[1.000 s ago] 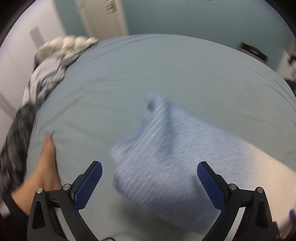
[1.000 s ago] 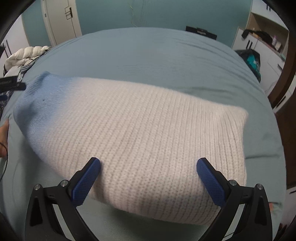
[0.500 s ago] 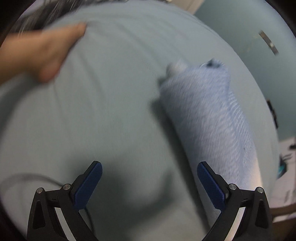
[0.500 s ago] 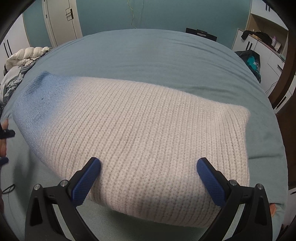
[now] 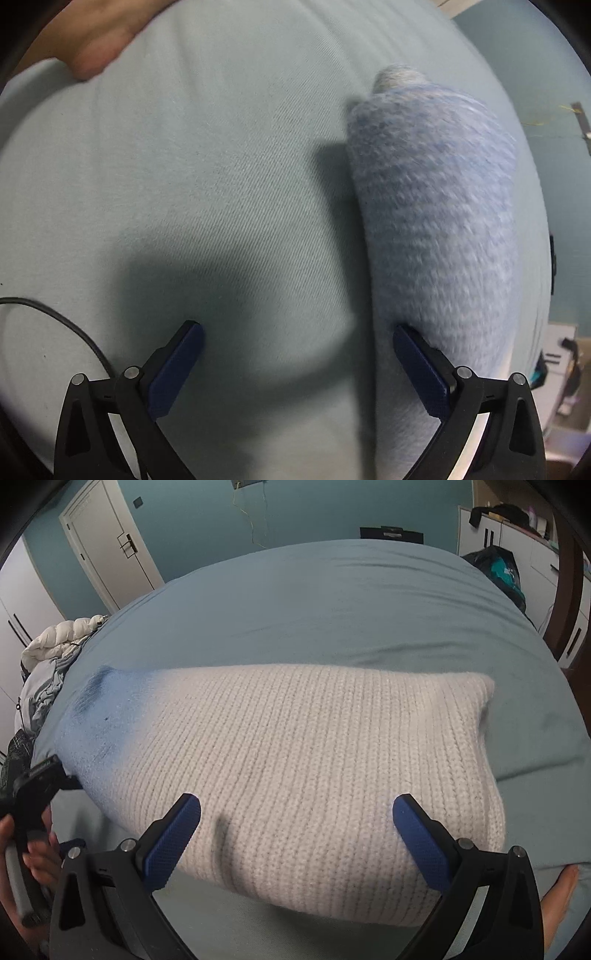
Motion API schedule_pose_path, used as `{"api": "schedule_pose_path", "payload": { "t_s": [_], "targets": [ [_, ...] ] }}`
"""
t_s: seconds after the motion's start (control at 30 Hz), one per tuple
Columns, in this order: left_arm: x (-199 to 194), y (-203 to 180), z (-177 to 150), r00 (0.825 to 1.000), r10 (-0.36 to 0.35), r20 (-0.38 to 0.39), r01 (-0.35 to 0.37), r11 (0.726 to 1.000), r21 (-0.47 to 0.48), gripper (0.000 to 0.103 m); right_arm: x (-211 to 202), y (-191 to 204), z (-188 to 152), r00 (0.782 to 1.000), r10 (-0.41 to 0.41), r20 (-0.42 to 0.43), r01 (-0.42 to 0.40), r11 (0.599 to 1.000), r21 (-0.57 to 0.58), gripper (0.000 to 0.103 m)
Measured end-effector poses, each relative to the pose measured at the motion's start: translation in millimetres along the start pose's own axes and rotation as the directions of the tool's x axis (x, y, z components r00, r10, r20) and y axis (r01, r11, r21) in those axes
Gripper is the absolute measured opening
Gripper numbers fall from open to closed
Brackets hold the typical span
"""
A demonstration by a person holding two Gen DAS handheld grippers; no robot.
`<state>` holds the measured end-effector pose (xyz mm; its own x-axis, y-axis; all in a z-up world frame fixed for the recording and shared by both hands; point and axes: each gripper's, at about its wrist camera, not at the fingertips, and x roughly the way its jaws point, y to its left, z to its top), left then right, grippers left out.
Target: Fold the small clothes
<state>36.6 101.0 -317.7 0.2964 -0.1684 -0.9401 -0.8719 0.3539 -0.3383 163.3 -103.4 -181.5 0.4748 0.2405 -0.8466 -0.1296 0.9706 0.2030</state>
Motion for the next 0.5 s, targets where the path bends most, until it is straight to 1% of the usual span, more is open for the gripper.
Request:
{"api": "schedule_pose_path", "payload": {
  "t_s": [0.07, 0.13, 0.17, 0.2, 0.23, 0.27, 0.3, 0.37, 0.4, 0.47, 0.5],
  "targets": [
    [-1, 3, 5, 0.999, -0.021, -0.043, 0.020, 1.000, -0.016, 0.102, -5, 5, 1, 1.000, -0.001, 0.020, 0.001, 1.000, -0.014, 0.102],
    [-5, 13, 9, 0.996, -0.070, -0.058, 0.068, 0.997, -0.042, 0.103, -6, 6, 2, 0.999, 0.006, 0.033, -0.006, 1.000, -0.018, 0.102],
    [-12, 21, 9, 0.993, -0.109, -0.037, 0.106, 0.992, -0.070, 0.103, -6, 7, 2, 0.999, 0.008, 0.037, -0.007, 1.000, -0.019, 0.102],
    [-21, 29, 7, 0.990, -0.141, 0.008, 0.141, 0.984, -0.110, 0.103, -4, 8, 3, 0.999, 0.006, 0.034, -0.005, 1.000, -0.021, 0.102],
    [-26, 33, 6, 0.987, -0.160, 0.034, 0.163, 0.976, -0.145, 0.103, -2, 9, 3, 1.000, 0.002, 0.028, -0.002, 1.000, -0.023, 0.102],
    [-27, 34, 9, 0.978, -0.204, 0.054, 0.210, 0.959, -0.190, 0.103, 2, 11, 3, 1.000, -0.001, 0.016, 0.002, 1.000, -0.026, 0.102],
    [-23, 32, 12, 0.971, -0.236, 0.049, 0.241, 0.950, -0.200, 0.103, 4, 12, 4, 1.000, -0.003, 0.009, 0.003, 1.000, -0.027, 0.102],
    [-12, 18, 24, 0.961, -0.276, 0.000, 0.272, 0.945, -0.179, 0.103, 4, 12, 3, 1.000, -0.002, 0.005, 0.002, 1.000, -0.029, 0.102],
    [-8, 11, 29, 0.958, -0.286, -0.002, 0.282, 0.945, -0.165, 0.103, 3, 13, 4, 1.000, -0.002, 0.010, 0.003, 0.999, -0.035, 0.102],
    [-3, 2, 39, 0.962, -0.272, 0.014, 0.271, 0.952, -0.142, 0.103, -2, 14, 4, 1.000, -0.012, 0.023, 0.013, 0.999, -0.048, 0.102],
    [1, -10, 45, 0.959, -0.281, 0.013, 0.280, 0.949, -0.144, 0.103, -3, 14, 4, 1.000, -0.015, 0.028, 0.016, 0.999, -0.051, 0.102]
  ]
}}
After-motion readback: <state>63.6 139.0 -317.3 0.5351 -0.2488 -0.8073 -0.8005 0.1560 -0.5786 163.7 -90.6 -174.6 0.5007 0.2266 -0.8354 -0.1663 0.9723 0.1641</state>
